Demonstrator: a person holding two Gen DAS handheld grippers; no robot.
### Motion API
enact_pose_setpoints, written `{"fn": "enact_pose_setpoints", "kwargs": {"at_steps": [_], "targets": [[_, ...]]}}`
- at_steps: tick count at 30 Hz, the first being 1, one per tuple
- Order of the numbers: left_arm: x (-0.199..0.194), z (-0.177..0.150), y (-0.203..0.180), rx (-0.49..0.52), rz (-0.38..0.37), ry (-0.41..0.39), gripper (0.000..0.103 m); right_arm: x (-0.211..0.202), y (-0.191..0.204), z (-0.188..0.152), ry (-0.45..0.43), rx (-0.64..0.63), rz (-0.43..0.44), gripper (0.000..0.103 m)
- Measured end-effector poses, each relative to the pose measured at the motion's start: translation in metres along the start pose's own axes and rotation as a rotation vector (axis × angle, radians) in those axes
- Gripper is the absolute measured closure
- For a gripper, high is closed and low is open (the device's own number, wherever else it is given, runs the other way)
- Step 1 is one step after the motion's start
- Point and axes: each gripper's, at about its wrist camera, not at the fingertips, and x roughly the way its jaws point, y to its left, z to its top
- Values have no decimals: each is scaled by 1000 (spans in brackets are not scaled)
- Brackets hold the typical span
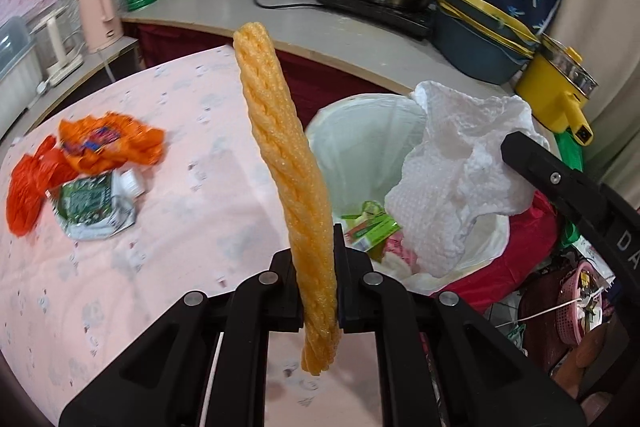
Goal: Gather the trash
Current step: 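Carry the tissue in the right gripper while the left carries the mesh, release both into bin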
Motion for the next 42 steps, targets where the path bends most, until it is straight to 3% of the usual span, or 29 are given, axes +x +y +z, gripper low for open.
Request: {"fn": "enact_pose_setpoints", "kwargs": {"at_steps": [10, 18, 20, 22, 24, 26, 42], "targets": [[31, 14, -48, 107, -34, 22, 93, 9, -40, 14, -15, 35, -64, 96], [52, 23, -59, 125, -50, 44, 91, 30, -50, 18, 8, 37, -80, 96], [56, 25, -60, 125, -47, 46, 90, 35, -51, 18, 11, 40, -84, 91], [57, 26, -59, 128, -40, 37, 82, 38, -54, 19, 13, 54, -78, 90], [56, 28, -58, 125, -31, 28, 65, 40, -55, 20, 15, 63, -75, 85], [55, 29, -56, 114, -19, 18, 56, 41, -53, 21, 12, 61, -78, 84], [19, 28, -16, 35, 18, -25, 53, 23, -13, 22, -3, 5, -50, 79]]}}
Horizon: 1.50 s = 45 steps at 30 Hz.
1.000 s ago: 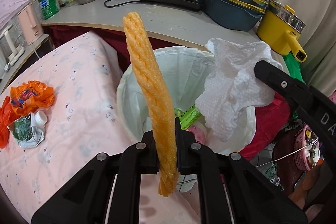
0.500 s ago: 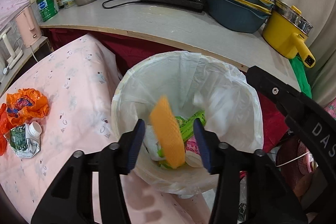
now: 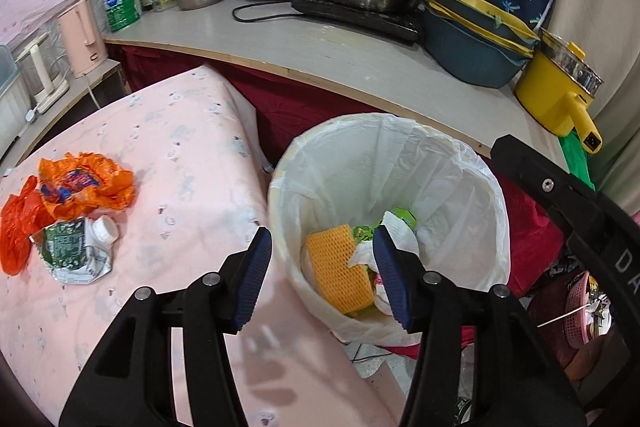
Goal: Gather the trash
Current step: 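Carry the tissue in the right gripper while the left carries the mesh, release both into bin, then move both grippers back over the remaining trash on the table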
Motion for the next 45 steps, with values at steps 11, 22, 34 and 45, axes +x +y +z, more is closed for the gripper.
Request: {"fn": "enact_pose_setpoints", "kwargs": {"at_steps": [11, 22, 34, 45], "targets": [[-45, -5, 56, -93, 41, -66, 51, -13, 64, -9, 4, -89, 62, 79], [-83, -15, 128, -205, 102, -119, 51, -17, 135, -24, 20, -184, 135, 79], [-107, -41, 212, -328, 192, -129, 51, -8, 201, -46, 64, -262, 198, 75], [-112, -62, 288, -426, 285, -117, 40, 24, 245, -63, 118, -319, 227, 65]]}}
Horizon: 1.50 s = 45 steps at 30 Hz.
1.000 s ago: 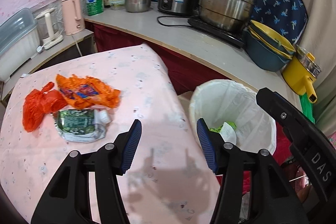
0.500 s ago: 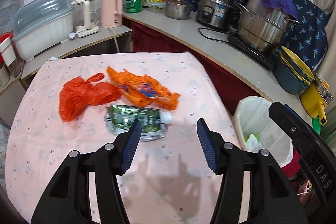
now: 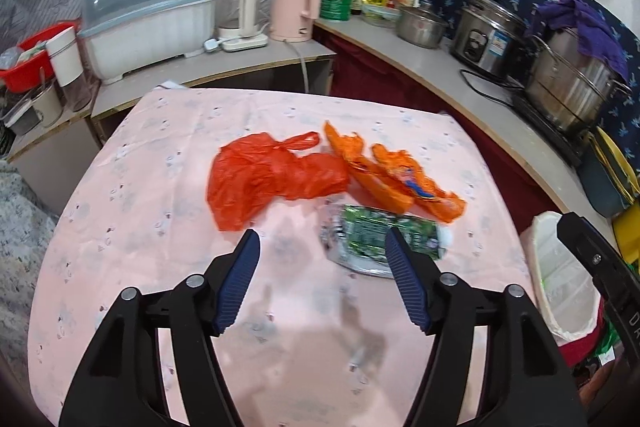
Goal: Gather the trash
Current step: 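Move both grippers back over the remaining trash on the table, then grasp the orange snack wrapper with the right gripper while the left grasps the red bag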
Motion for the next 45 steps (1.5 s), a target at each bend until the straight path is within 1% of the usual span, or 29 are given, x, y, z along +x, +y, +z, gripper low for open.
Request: {"fn": "enact_pose_setpoints", "kwargs": {"at_steps": [2, 8, 9, 13, 17, 20, 23, 26, 28, 31, 32, 33, 34, 35, 36, 37, 39, 45], "targets": [[7, 2, 10, -15, 12, 7, 38, 12, 3, 0, 14, -5, 2, 63], [37, 13, 34, -28, 54, 25, 26, 55, 9, 2, 67, -28, 0, 63], [42, 15, 37, -31, 58, 27, 26, 62, 9, 3, 75, -31, 2, 63], [68, 30, 51, -59, 63, 52, 23, 95, 11, 11, 100, -31, 15, 63], [96, 44, 57, -63, 57, 73, 14, 133, 14, 20, 128, -27, 27, 63], [122, 49, 57, -48, 58, 105, 13, 160, 16, 18, 165, -28, 32, 62], [142, 50, 58, -55, 44, 143, 13, 183, 17, 12, 204, -33, 36, 59], [149, 50, 56, -47, 34, 137, 13, 197, 18, 5, 229, -36, 33, 58], [151, 50, 53, -37, 23, 130, 14, 203, 16, 2, 234, -31, 30, 58], [151, 48, 48, -18, 7, 130, 21, 203, 15, 0, 228, -30, 25, 58], [149, 47, 46, -11, 7, 124, 26, 203, 14, 0, 227, -31, 22, 59], [147, 47, 44, -3, 5, 118, 30, 202, 14, 0, 226, -31, 20, 63], [144, 45, 41, 4, -1, 116, 32, 199, 14, 0, 225, -31, 21, 70], [142, 44, 40, 8, -6, 115, 37, 197, 13, 0, 227, -31, 21, 72], [139, 43, 37, 18, -9, 113, 41, 195, 13, 0, 227, -32, 19, 77], [135, 40, 34, 33, -14, 112, 43, 192, 12, 0, 228, -33, 16, 81], [130, 36, 28, 51, -21, 114, 48, 185, 11, -1, 227, -29, 17, 83], [104, 17, 21, 54, -47, 121, 55, 151, 8, -6, 201, -16, 22, 88]]}}
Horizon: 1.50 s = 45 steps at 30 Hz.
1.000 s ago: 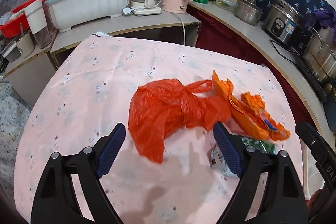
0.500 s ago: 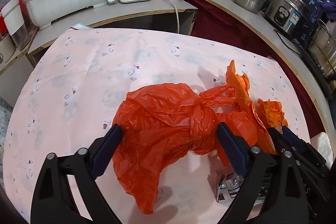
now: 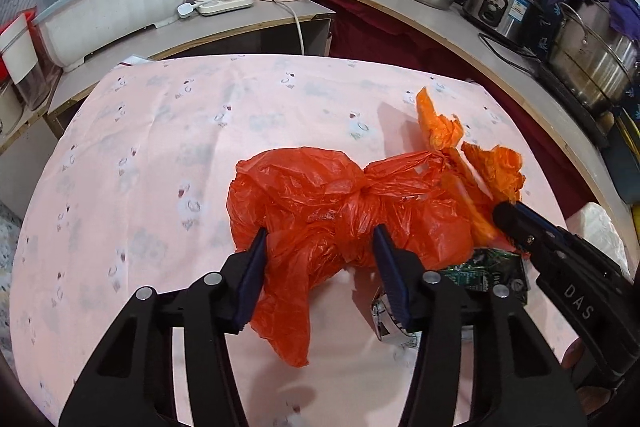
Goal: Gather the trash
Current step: 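Grasp the orange snack wrapper with the right gripper while the left grasps the red bag, then carry the red bag and orange wrapper over the bin while both grippers release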
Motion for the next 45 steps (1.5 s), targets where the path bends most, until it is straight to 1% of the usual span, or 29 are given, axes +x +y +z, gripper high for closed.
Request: {"fn": "enact_pose_setpoints", "kwargs": {"at_steps": [7, 8, 9, 10, 12, 14, 21, 27, 36, 45], "targets": [[-34, -21, -4, -16, -11, -7, 64, -50, 3, -9, -57, 6, 15, 89], [-40, -23, -5, -17, -8, -13, 71, -57, 4, -10, -66, 5, 17, 90], [-44, -24, -5, -18, 0, -19, 95, -64, 4, -11, -74, 4, 19, 90], [-47, -25, -5, -24, -11, -3, 95, -72, 5, -12, -84, 3, 22, 91], [-56, -27, -3, -45, -24, -5, 96, -86, 6, -13, -105, 2, 25, 91], [-66, -30, -7, -34, -13, -21, 96, -99, 6, -14, -122, 1, 27, 91], [-101, -44, -20, -7, -25, -58, 96, -136, 4, -26, -163, 11, 37, 91], [-121, -52, -39, 21, -44, -81, 96, -165, -2, -34, -204, 23, 37, 91], [-141, -54, -91, 100, -94, -112, 96, -207, -30, -41, -268, 64, 2, 91], [-147, -58, -155, 192, -149, -121, 96, -242, -79, -50, -319, 131, -57, 91]]}}
